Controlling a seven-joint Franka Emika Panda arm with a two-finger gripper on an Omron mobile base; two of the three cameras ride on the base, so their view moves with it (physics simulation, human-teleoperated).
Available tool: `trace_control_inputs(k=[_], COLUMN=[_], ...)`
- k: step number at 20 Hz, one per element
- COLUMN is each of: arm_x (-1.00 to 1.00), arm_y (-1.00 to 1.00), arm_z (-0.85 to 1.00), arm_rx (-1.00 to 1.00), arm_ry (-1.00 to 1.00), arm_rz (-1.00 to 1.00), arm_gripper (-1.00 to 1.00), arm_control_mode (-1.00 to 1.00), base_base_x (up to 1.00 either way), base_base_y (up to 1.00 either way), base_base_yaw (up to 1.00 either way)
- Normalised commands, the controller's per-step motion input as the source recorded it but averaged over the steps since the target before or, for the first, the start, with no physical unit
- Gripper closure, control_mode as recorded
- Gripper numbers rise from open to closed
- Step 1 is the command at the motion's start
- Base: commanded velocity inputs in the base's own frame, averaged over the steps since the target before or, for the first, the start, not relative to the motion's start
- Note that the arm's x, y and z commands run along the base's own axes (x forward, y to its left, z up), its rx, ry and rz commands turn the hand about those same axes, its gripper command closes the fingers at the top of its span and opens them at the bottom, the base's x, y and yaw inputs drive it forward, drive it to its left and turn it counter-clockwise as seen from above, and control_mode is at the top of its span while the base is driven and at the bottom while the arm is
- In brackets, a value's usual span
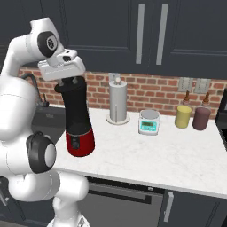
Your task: Close the lid blender by securely placing the lid on top.
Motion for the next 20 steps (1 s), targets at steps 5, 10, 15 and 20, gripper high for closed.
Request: trace_control_inputs(k=[5,10,15,20], arm_x=[0.07,0.18,0.14,0.12], arm_y=[-0.02,0.0,0.0,0.0], arm_z=[-0.01,0.0,0.0,0.0], arm_rx=[0.04,0.02,0.02,0.05], arm_ry=[-0.01,0.0,0.0,0.0], arm_rz=[0.0,0.0,0.0,0.0], arm_gripper=[1.0,1.0,1.0,1.0], arm_control_mode=[-1.0,-1.0,-1.0,-1.0], base_base_x=[0.0,0.0,0.0,0.0], base_base_y=[0.0,0.0,0.0,0.0], base_base_yaw=[0.0,0.0,0.0,0.0])
